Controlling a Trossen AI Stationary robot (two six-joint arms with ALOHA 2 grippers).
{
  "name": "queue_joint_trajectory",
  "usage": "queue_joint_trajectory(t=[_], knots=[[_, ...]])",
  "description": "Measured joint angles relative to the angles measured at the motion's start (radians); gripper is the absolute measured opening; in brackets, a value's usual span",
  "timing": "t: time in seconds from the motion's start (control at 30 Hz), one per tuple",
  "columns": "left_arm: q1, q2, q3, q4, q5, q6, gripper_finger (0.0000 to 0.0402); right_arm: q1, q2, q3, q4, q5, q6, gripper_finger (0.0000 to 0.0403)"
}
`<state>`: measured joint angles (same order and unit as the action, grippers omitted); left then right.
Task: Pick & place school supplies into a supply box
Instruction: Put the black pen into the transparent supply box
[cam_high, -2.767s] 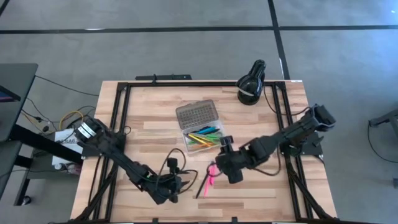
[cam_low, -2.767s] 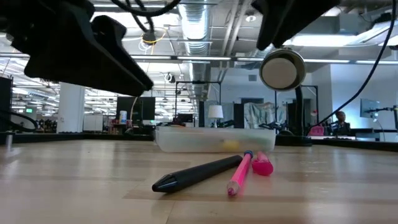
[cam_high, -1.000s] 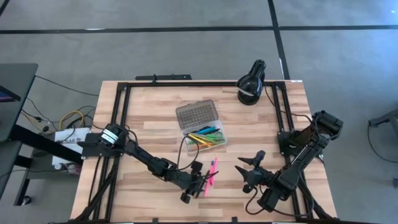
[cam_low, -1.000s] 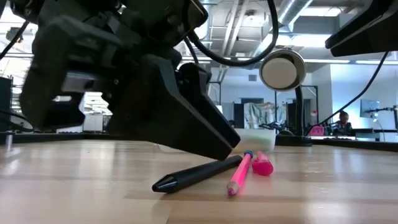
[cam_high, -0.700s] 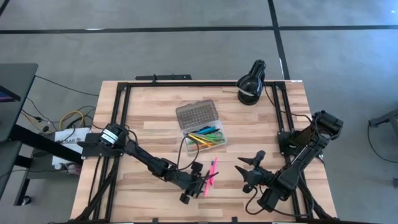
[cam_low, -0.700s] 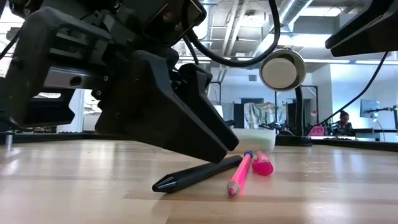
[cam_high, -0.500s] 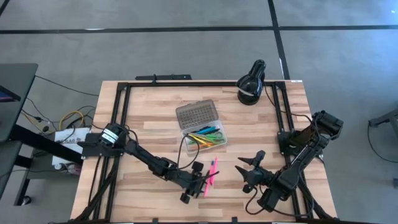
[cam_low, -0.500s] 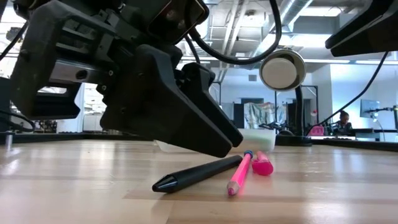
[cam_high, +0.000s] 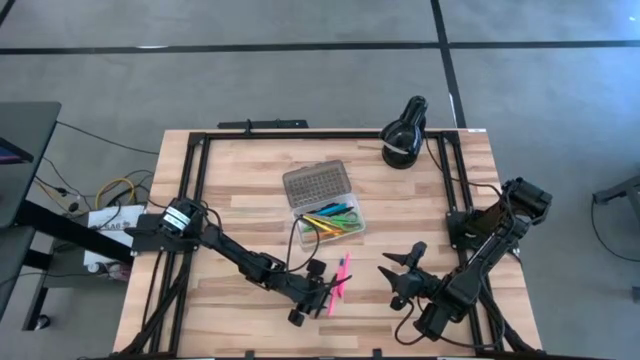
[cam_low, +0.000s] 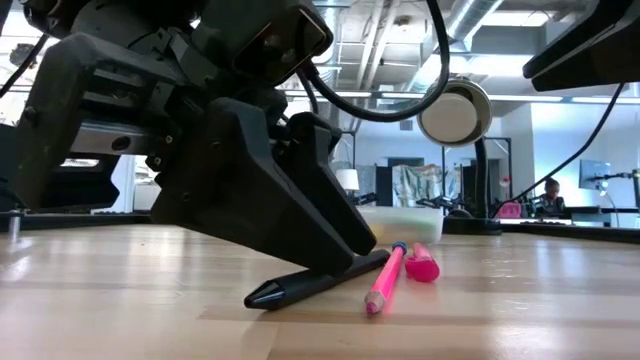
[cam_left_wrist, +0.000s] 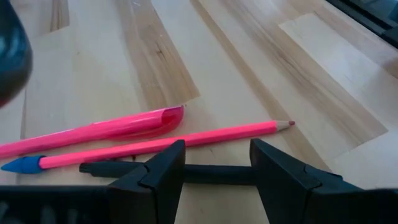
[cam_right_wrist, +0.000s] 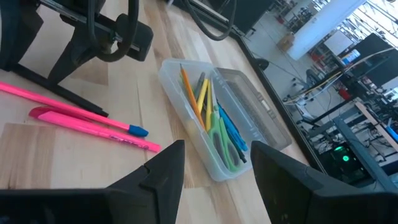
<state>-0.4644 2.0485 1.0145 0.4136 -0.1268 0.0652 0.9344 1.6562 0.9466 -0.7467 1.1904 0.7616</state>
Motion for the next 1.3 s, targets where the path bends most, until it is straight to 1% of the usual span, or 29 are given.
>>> queue_joint_trajectory(t=[0.3,0.7,0.9,1.03,1.17,1.3], knots=[[0.000,-0.003,0.002,-0.040,0.000,-0.031,0.0176,0.000,0.000,0.000,0.000,0.000,0.000,0.0177],[-0.001,-0.019,0.005,-0.157,-0.004,-0.131,0.0177,0.000,0.000,0.000,-0.001,-0.002,0.000,0.0177],[-0.014,-0.076,0.000,-0.268,-0.025,-0.156,0.0176,0.000,0.000,0.000,-0.003,-0.008,0.000,0.0177],[-0.032,-0.123,-0.002,-0.357,-0.060,-0.166,0.0177,0.000,0.000,0.000,-0.003,-0.011,0.000,0.0177],[-0.049,-0.161,-0.003,-0.443,-0.092,-0.213,0.0176,0.000,0.000,0.000,-0.003,-0.011,0.000,0.0177],[-0.068,-0.177,-0.003,-0.457,-0.112,-0.225,0.0176,0.000,0.000,0.000,-0.003,-0.011,-0.001,0.0177]])
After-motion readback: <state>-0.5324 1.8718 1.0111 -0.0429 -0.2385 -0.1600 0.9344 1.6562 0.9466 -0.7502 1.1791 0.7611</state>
